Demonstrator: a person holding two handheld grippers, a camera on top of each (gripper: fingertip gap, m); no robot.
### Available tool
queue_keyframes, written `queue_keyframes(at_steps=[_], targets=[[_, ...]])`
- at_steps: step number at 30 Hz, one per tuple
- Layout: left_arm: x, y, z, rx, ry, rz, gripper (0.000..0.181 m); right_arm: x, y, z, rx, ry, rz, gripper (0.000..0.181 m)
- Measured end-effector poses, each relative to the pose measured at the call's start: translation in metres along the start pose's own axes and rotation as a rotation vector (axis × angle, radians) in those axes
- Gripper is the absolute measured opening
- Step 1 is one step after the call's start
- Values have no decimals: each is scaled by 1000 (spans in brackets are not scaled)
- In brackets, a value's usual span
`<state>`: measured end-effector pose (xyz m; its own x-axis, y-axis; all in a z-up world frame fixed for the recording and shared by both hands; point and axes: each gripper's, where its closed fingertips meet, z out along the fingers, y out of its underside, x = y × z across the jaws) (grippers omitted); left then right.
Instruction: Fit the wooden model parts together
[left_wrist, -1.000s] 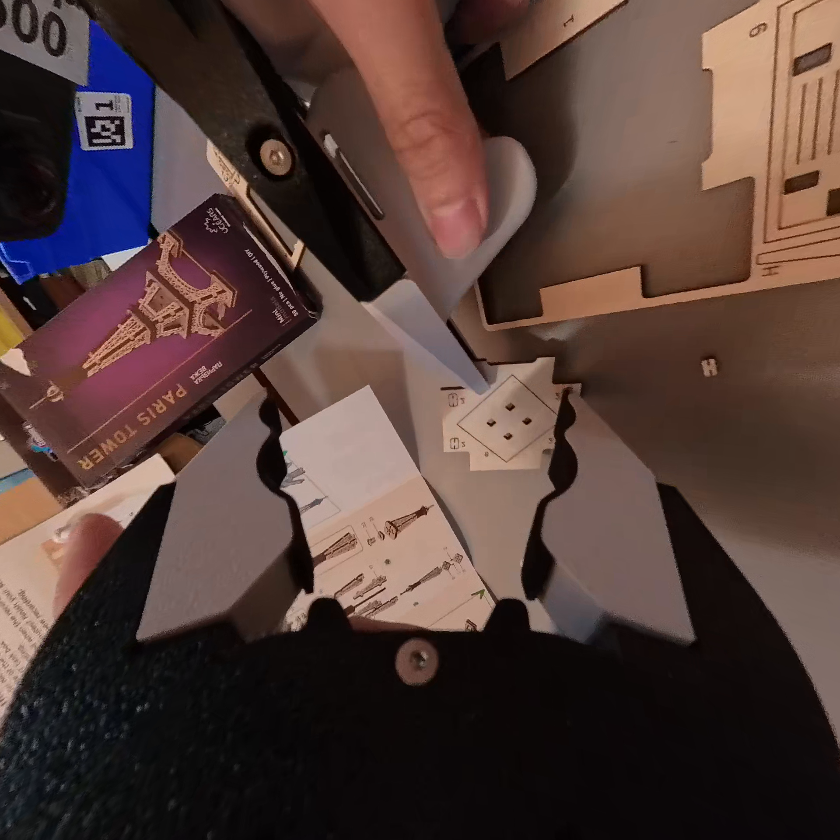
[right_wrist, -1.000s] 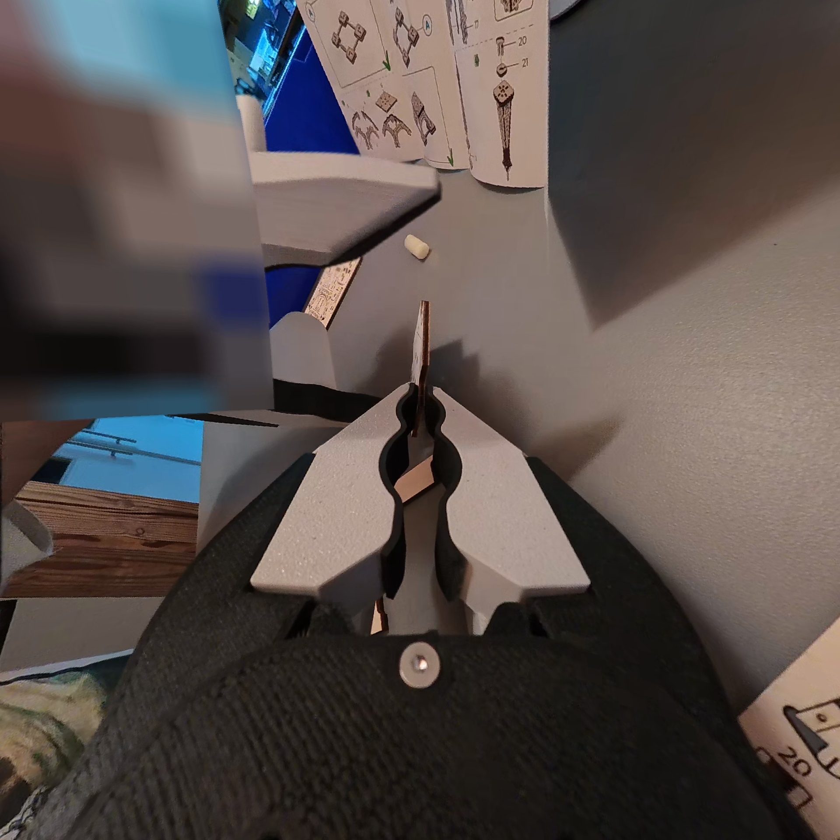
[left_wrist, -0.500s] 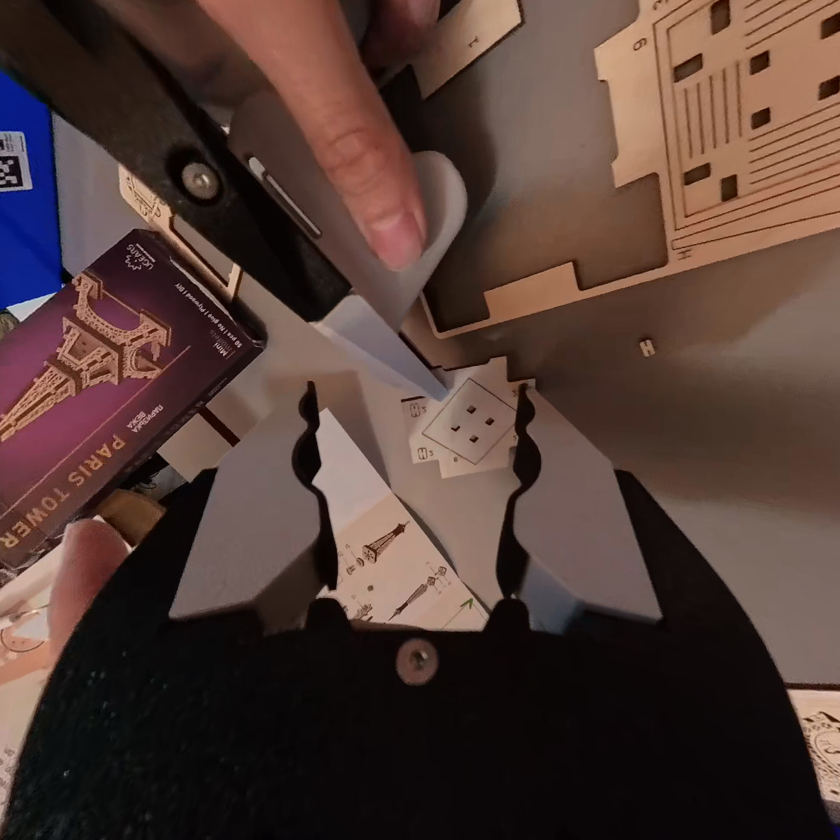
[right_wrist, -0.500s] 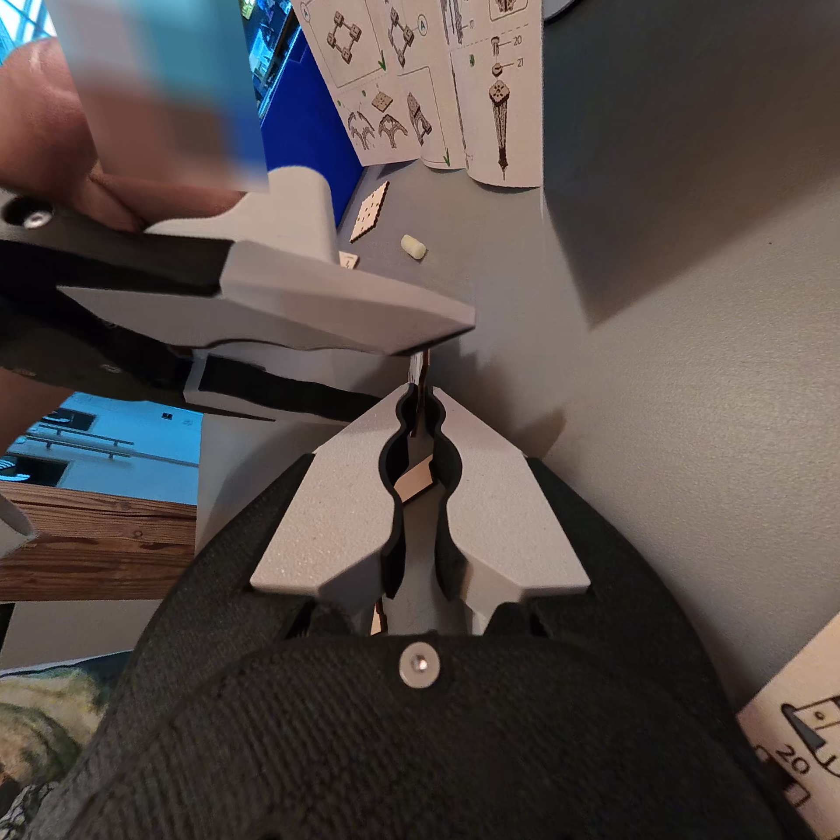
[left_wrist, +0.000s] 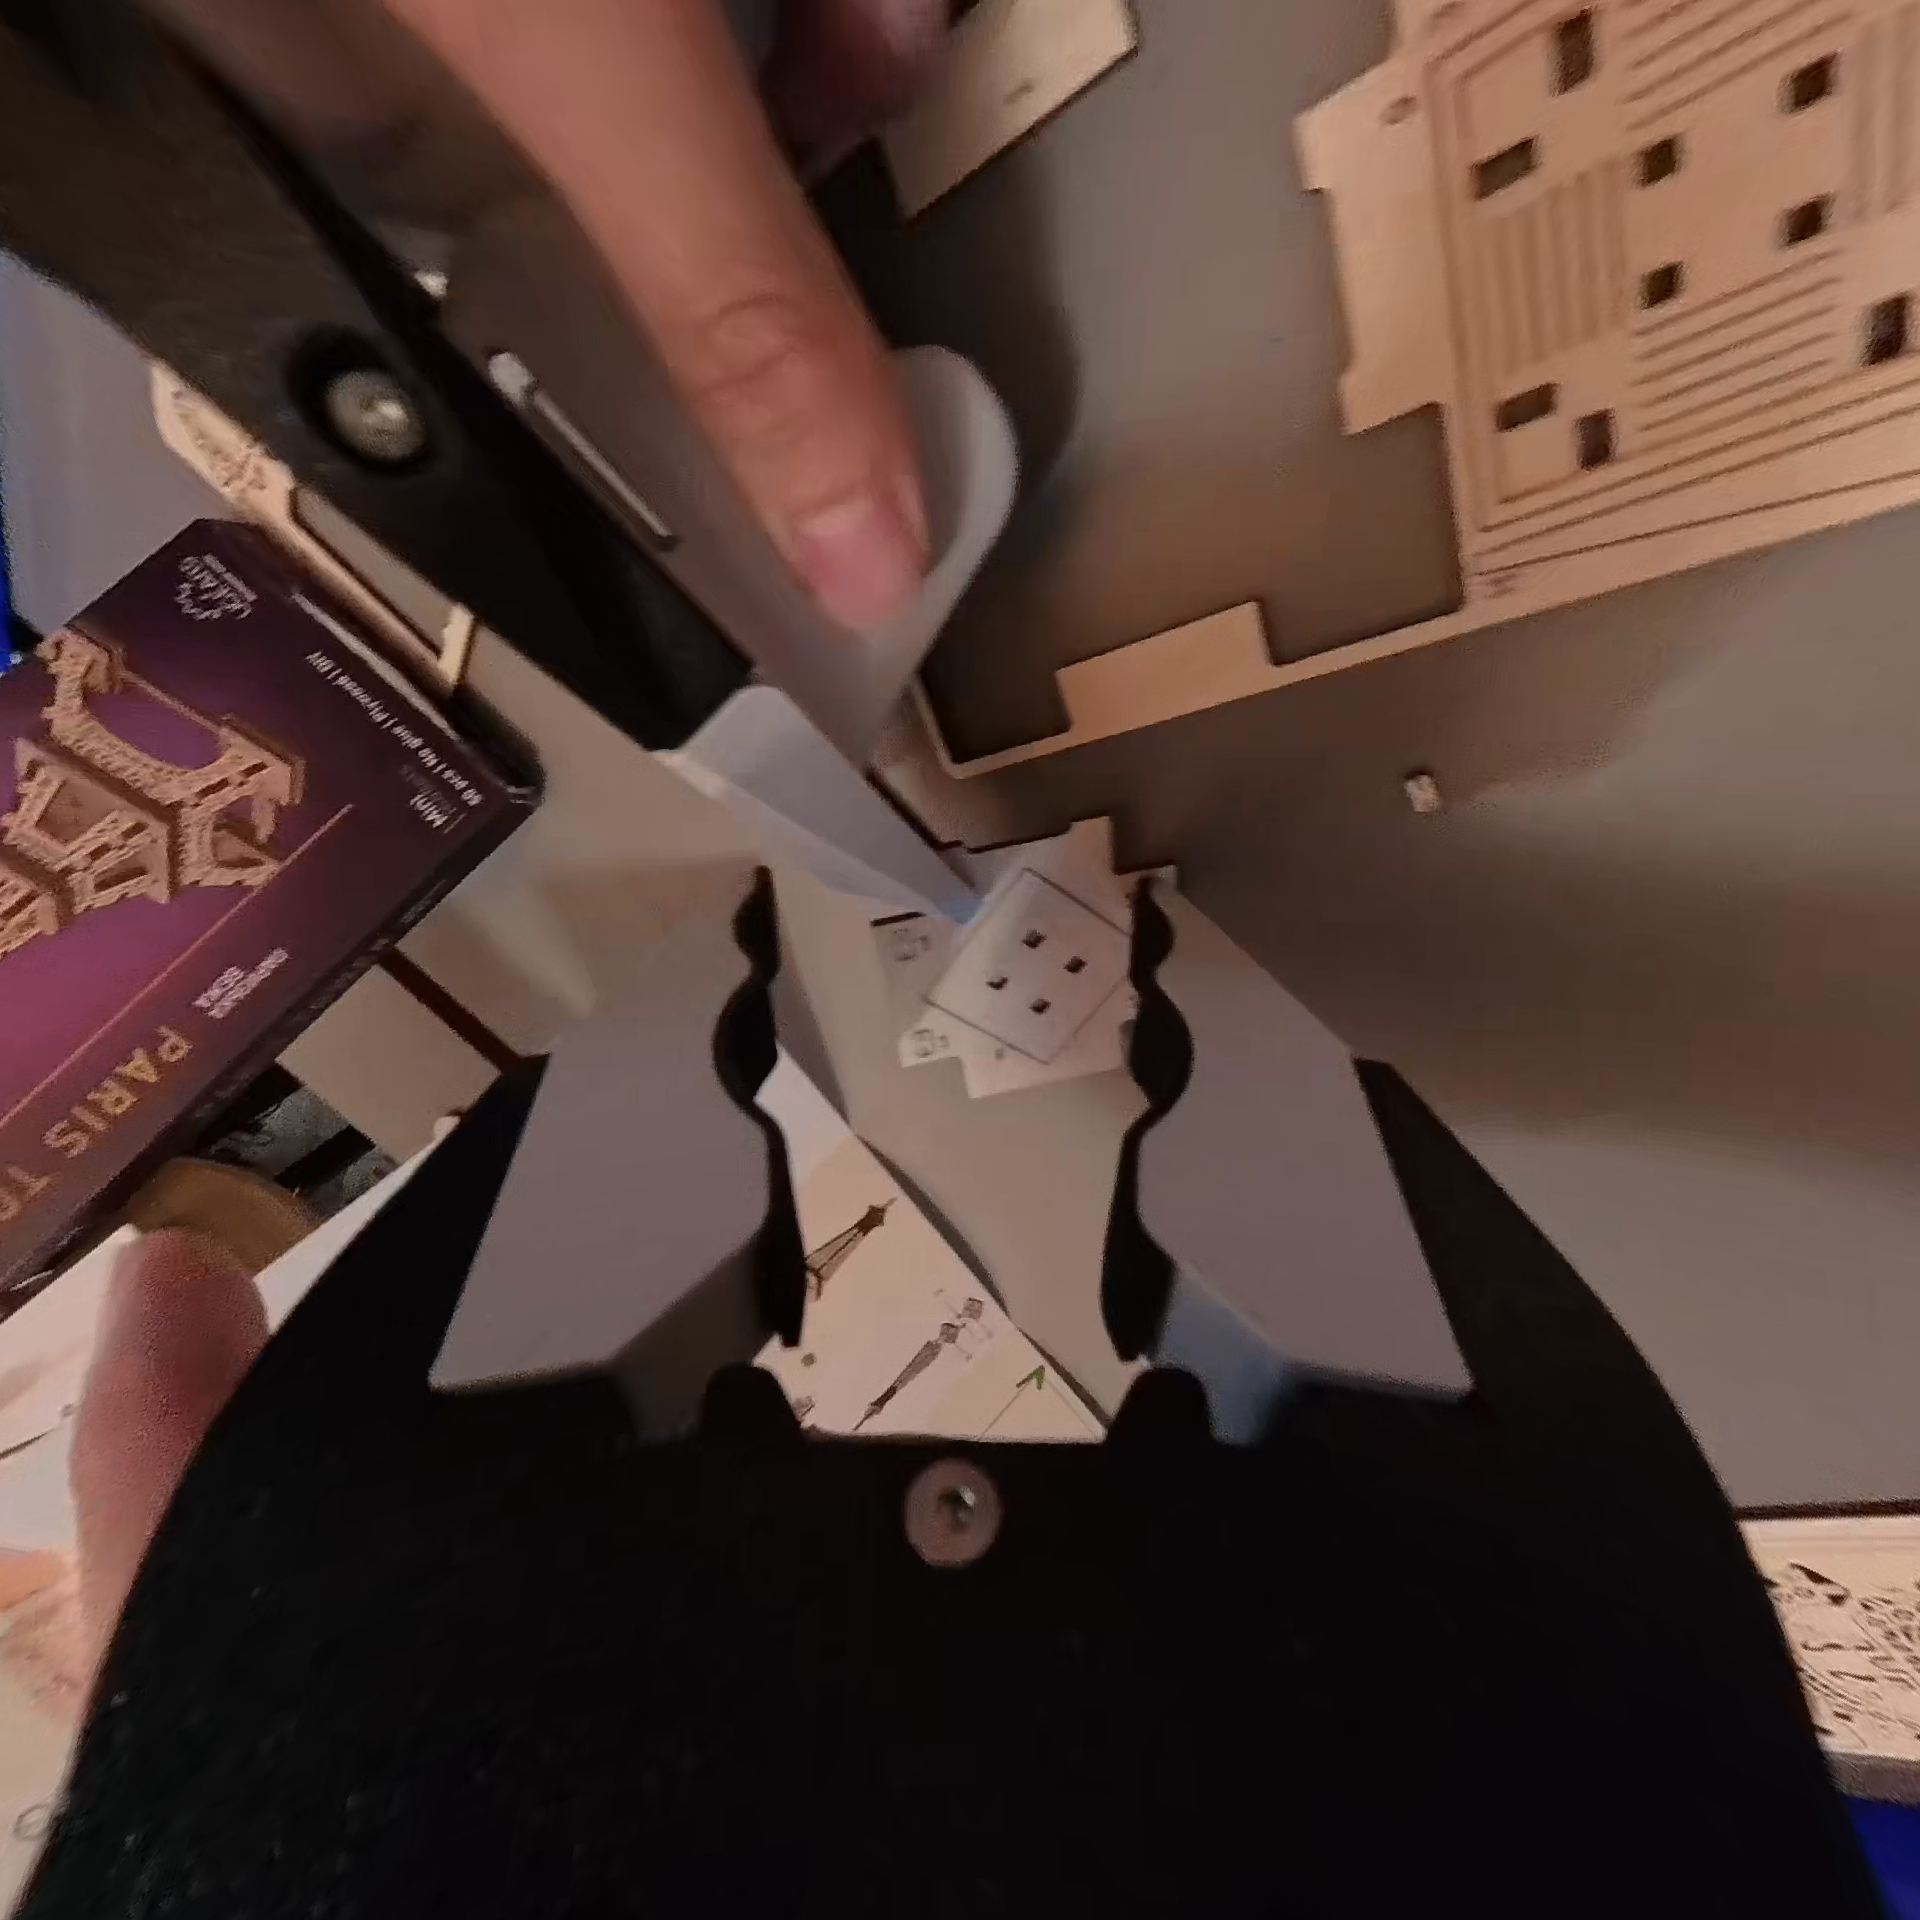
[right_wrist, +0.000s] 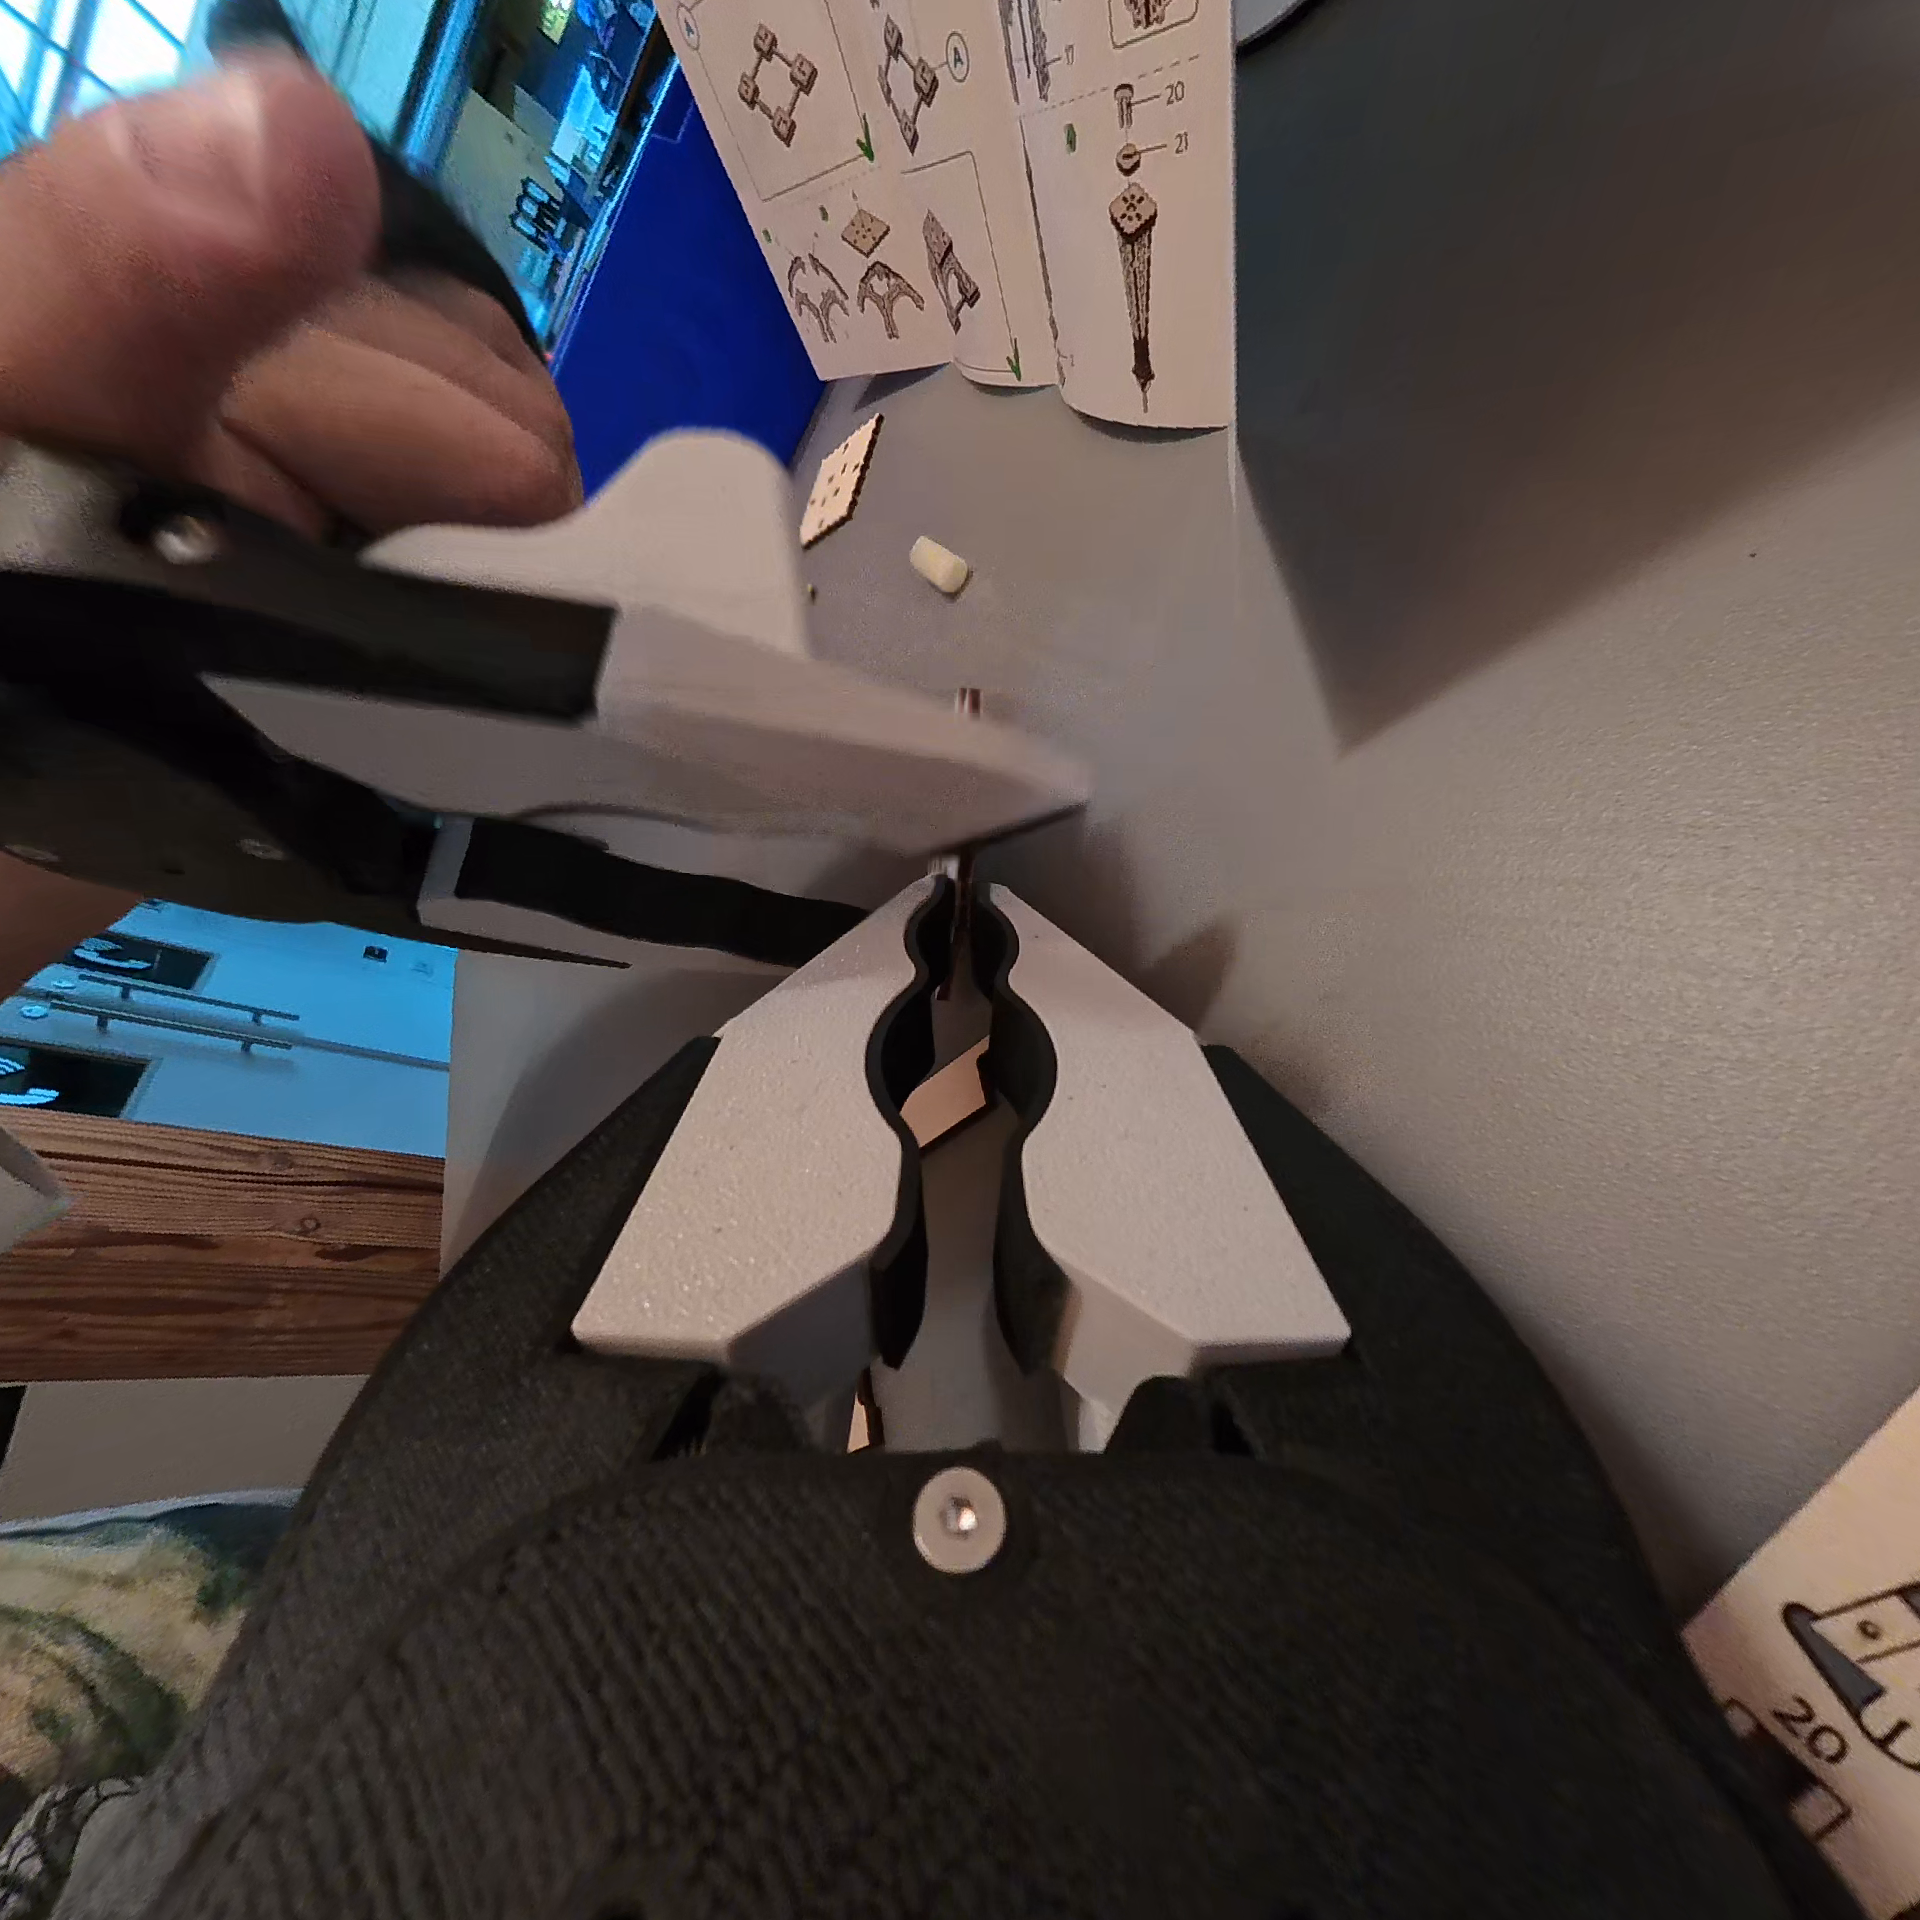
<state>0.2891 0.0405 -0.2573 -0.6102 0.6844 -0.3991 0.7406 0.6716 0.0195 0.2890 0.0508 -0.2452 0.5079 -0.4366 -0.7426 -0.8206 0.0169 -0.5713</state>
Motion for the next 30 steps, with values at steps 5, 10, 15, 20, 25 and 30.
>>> queue_keyframes(at_steps=[5,10,15,20,25,30], targets=[[-4,2,0,23,-13,-40,77,0,0,0,1,-1,1,1],[-14,1,-5,-11,-131,3,92,-2,0,0,3,-15,-3,1],[-19,12,-17,-24,-275,-80,96,-2,0,0,3,-18,-5,1],[-16,16,-26,1,-283,-139,96,-2,0,0,3,-19,-5,1],[-19,10,-22,-5,-294,-107,96,-3,0,0,3,-22,-5,1],[-18,8,-14,-24,-271,-70,96,-3,-1,-1,5,-25,-1,1]])
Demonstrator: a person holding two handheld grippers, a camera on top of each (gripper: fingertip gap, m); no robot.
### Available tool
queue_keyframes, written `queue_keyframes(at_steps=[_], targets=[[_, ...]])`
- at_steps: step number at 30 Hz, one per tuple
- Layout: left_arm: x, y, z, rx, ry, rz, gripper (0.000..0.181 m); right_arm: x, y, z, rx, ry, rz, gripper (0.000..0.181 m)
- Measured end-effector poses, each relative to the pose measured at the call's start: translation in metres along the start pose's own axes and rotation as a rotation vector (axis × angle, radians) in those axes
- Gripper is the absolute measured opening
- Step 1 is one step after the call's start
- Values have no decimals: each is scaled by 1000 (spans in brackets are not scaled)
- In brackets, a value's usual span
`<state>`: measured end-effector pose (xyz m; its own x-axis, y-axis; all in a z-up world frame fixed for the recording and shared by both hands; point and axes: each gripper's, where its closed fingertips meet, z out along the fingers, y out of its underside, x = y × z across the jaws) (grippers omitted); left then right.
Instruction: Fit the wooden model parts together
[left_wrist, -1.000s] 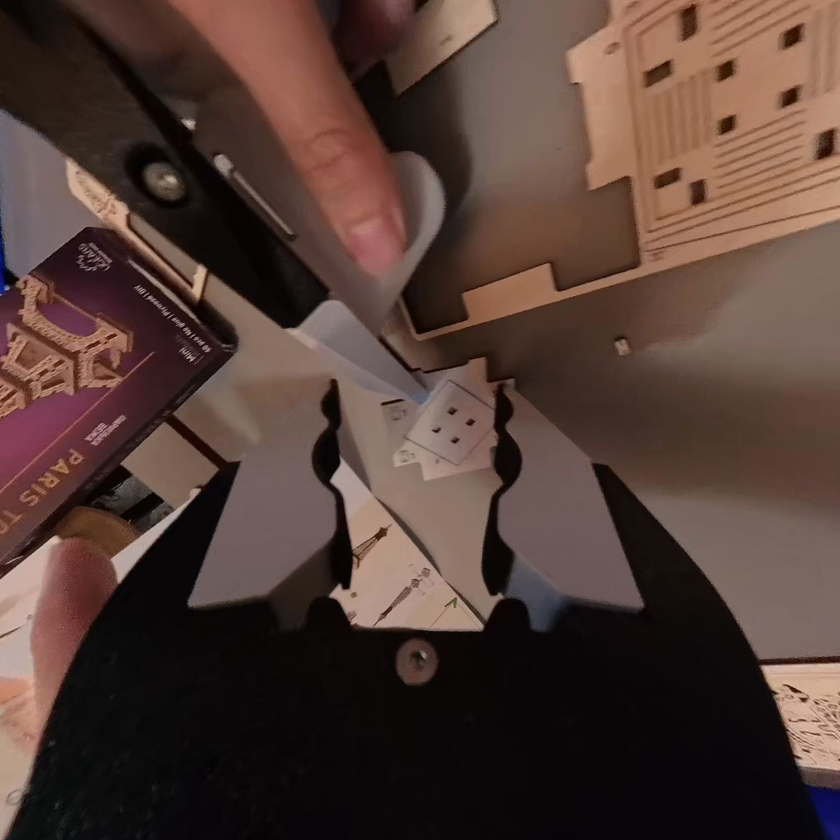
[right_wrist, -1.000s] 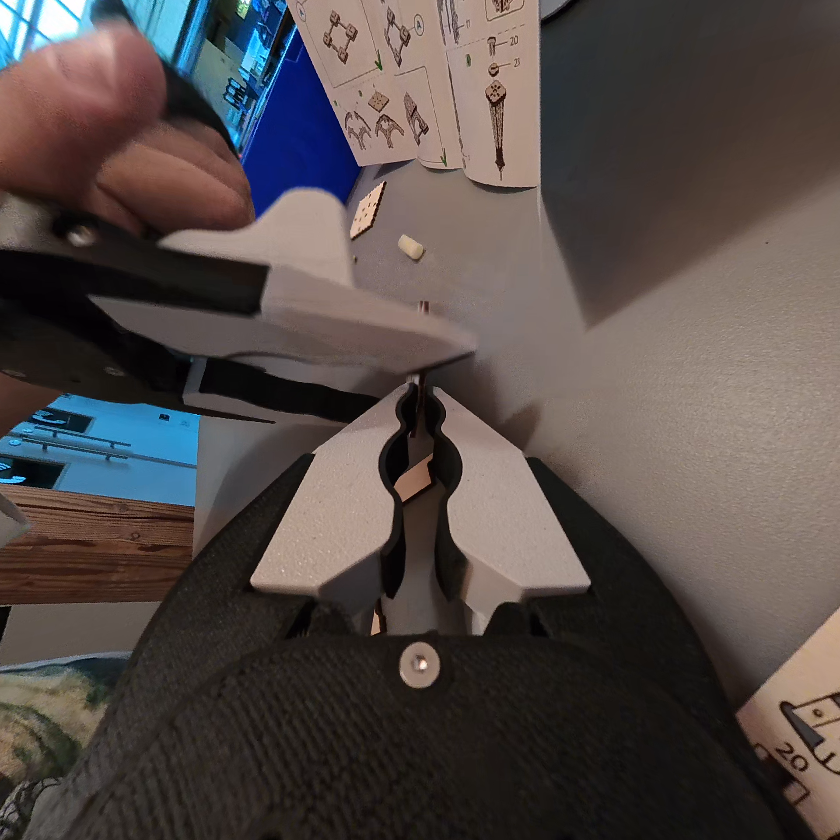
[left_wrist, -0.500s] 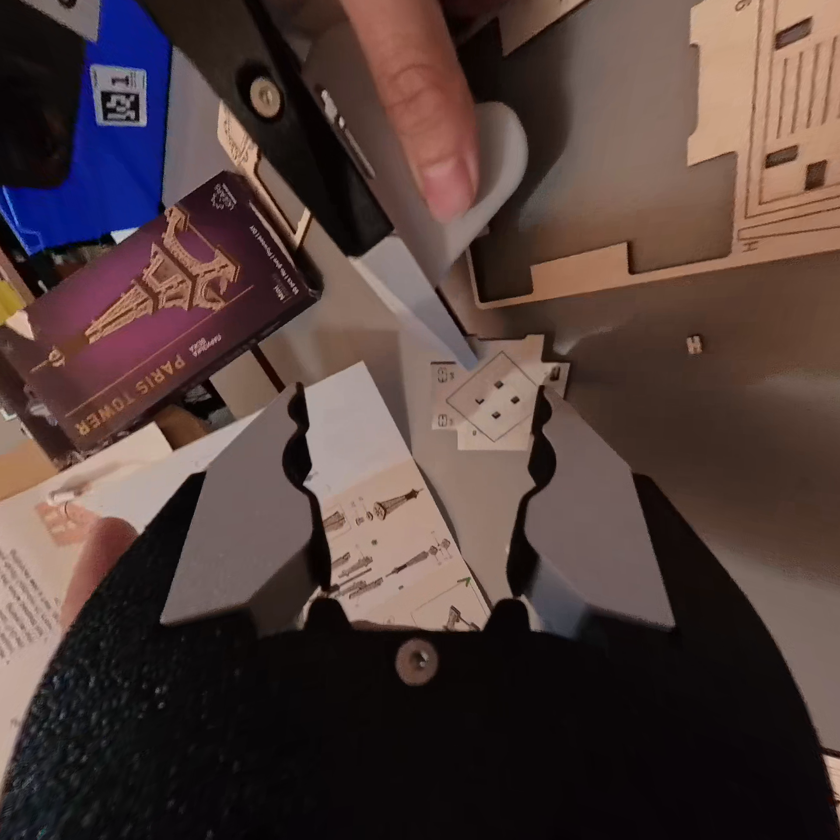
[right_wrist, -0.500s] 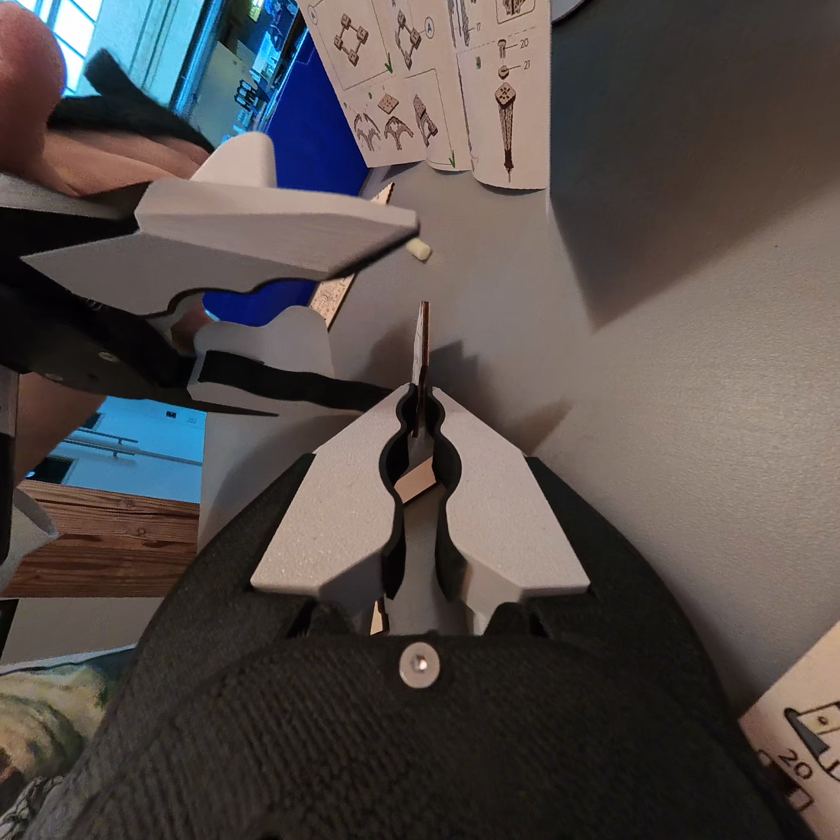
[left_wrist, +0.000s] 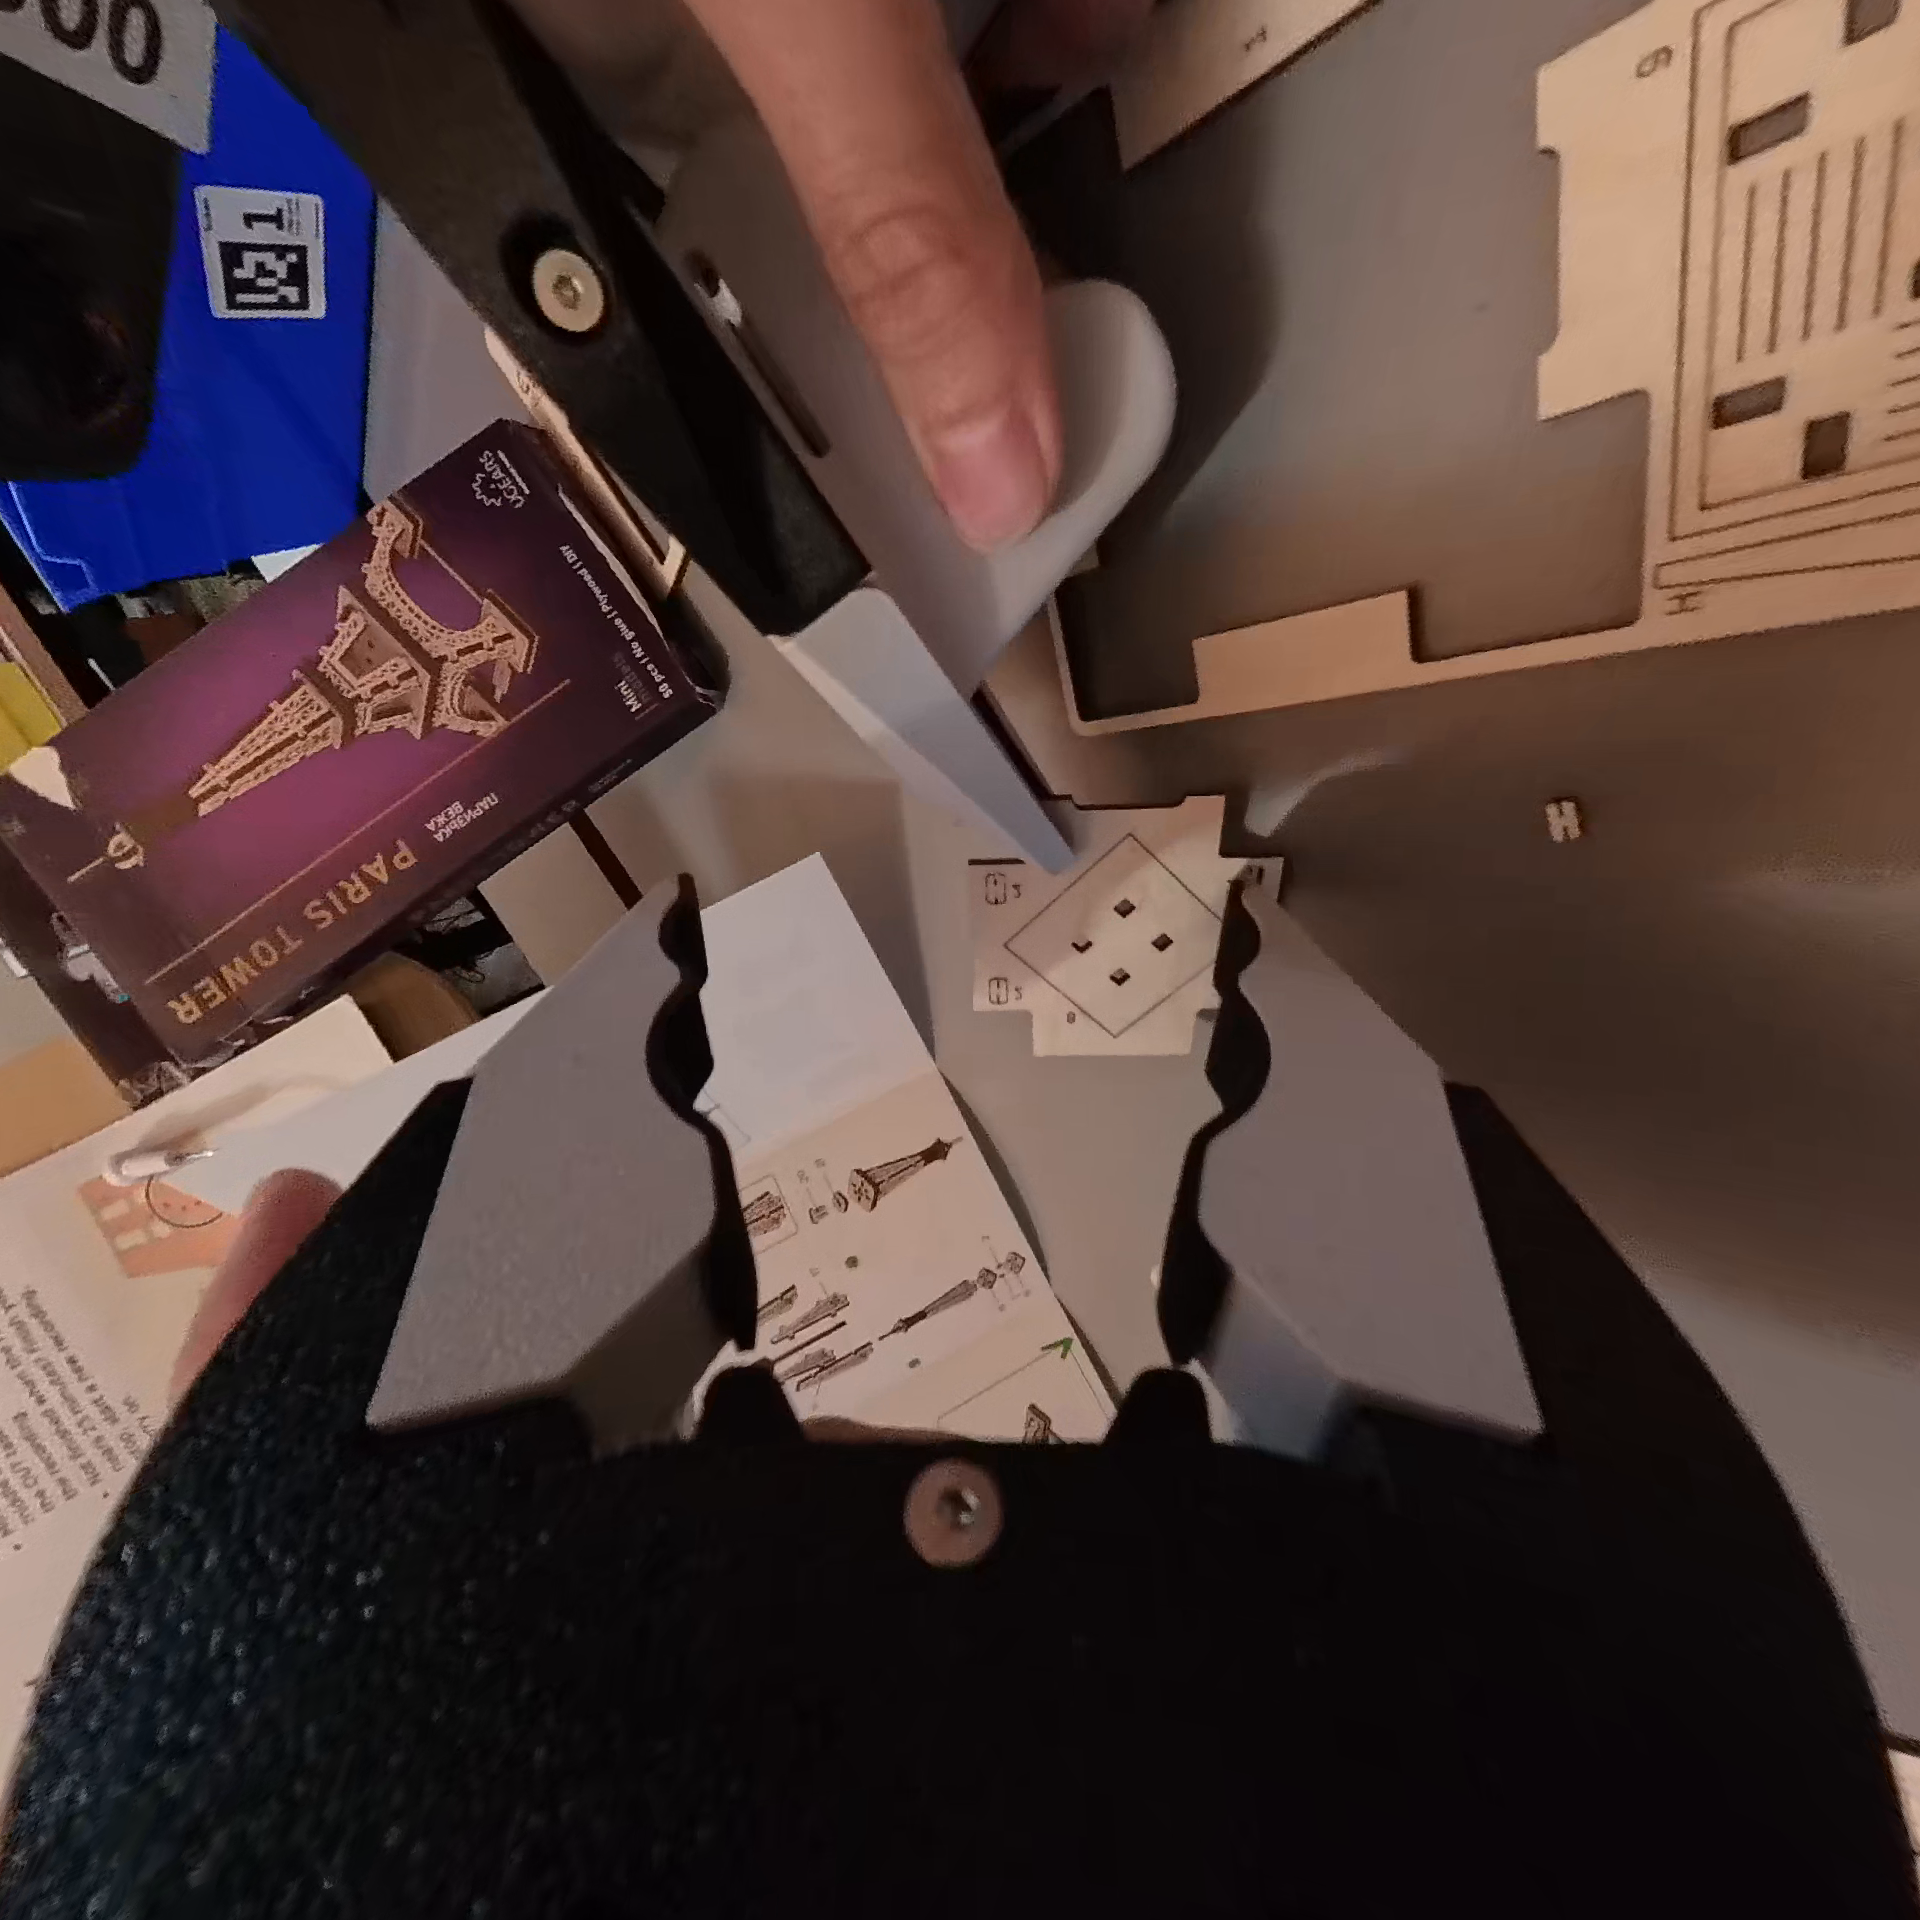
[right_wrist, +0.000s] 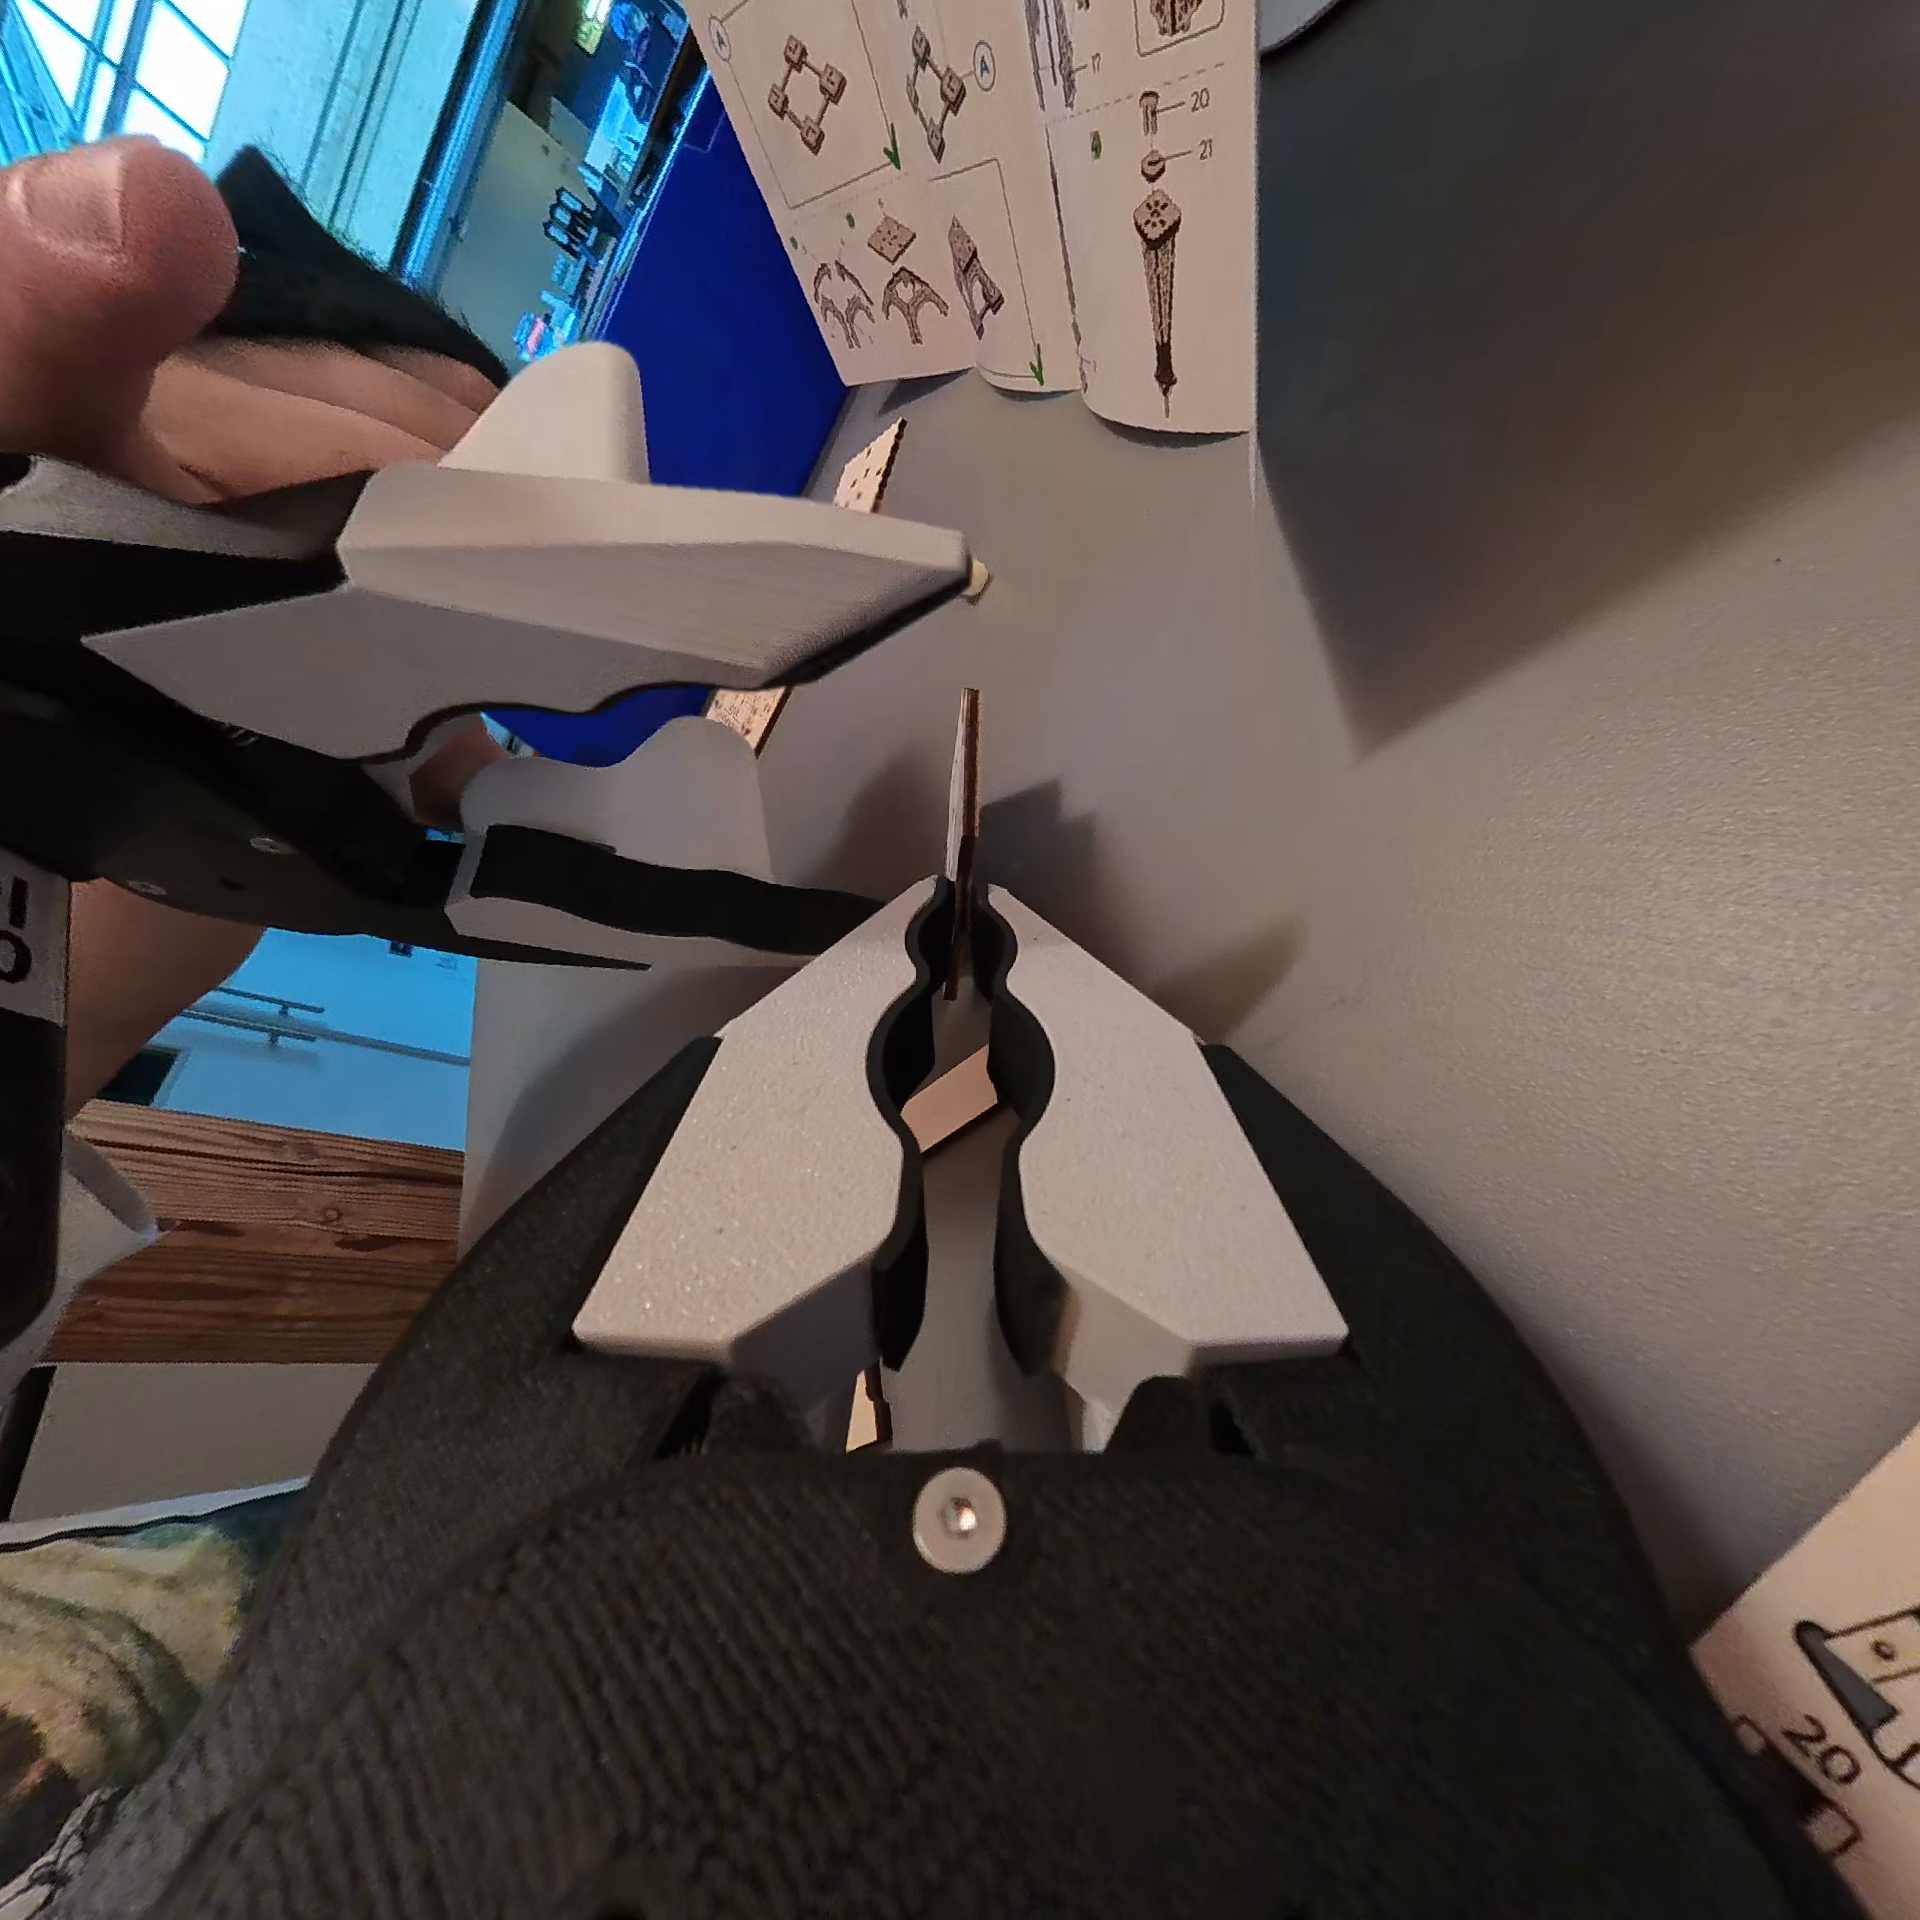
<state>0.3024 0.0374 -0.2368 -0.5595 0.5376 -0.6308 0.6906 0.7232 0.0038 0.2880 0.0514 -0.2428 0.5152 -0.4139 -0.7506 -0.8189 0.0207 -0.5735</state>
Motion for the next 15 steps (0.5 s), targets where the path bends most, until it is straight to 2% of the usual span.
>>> queue_keyframes(at_steps=[3,10,15], targets=[[1,1,-2,-4,6,-29,96,-1,0,-1,4,-8,0,1],[-5,8,-32,-1,-50,-121,95,-12,2,-1,-4,-76,-17,1],[6,2,-30,0,-54,-130,95,-15,3,0,-14,-92,-32,1]])
